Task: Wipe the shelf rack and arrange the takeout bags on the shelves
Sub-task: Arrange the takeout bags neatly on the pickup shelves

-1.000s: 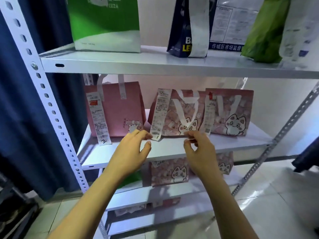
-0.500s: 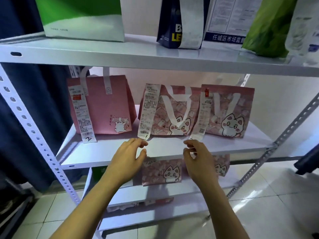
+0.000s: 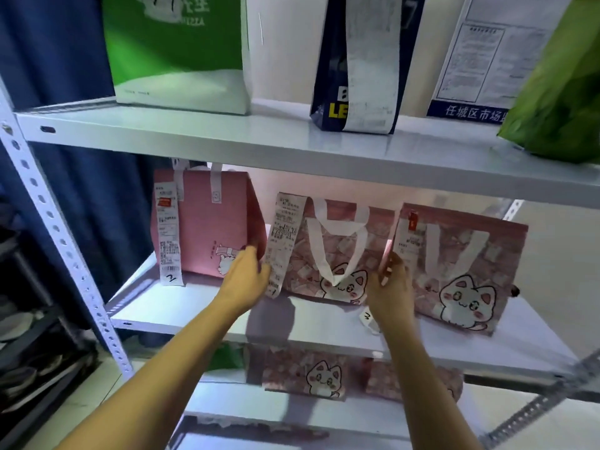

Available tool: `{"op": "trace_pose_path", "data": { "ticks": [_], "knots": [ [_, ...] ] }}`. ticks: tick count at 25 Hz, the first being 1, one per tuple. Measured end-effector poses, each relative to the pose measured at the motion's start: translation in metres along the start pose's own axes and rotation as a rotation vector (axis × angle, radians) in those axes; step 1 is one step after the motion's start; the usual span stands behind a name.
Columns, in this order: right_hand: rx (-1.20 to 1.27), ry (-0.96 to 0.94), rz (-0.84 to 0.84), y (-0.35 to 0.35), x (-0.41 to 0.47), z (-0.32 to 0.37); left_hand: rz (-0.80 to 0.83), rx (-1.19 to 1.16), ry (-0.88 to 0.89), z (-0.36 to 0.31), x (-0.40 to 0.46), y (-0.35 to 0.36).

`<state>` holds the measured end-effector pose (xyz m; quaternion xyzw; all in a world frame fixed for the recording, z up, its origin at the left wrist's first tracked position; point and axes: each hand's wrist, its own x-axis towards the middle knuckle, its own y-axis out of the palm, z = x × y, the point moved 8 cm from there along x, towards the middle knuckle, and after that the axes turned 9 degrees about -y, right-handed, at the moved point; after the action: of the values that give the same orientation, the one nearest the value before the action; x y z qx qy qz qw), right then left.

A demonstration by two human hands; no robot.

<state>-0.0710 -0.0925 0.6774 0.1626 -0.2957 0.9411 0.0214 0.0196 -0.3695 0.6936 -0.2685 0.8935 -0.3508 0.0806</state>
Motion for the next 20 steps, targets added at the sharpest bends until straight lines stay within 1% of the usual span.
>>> {"op": "trace_pose_path", "data": {
  "ticks": [3, 5, 9, 12, 16, 20],
  "knots": [
    [0.069, 0.082, 0.060, 0.011, 0.016, -0.017, 0.070, -0.023, -0.086, 0.000, 0.016, 0.018],
    [0.141, 0.072, 0.054, 0.014, 0.021, -0.022, 0.091, -0.061, -0.118, 0.001, 0.018, 0.026],
    [0.279, 0.024, -0.100, 0.000, 0.019, -0.026, 0.034, -0.212, -0.068, 0.005, 0.010, 0.027],
    [0.399, 0.035, -0.172, -0.005, 0.011, -0.030, 0.024, -0.324, -0.024, 0.010, -0.004, 0.023],
    [0.450, 0.003, -0.195, -0.016, -0.016, -0.013, 0.010, -0.415, 0.035, 0.015, -0.032, 0.003],
    [0.406, -0.064, -0.189, -0.025, -0.055, 0.024, 0.011, -0.509, 0.041, 0.028, -0.062, -0.034]
  ]
}}
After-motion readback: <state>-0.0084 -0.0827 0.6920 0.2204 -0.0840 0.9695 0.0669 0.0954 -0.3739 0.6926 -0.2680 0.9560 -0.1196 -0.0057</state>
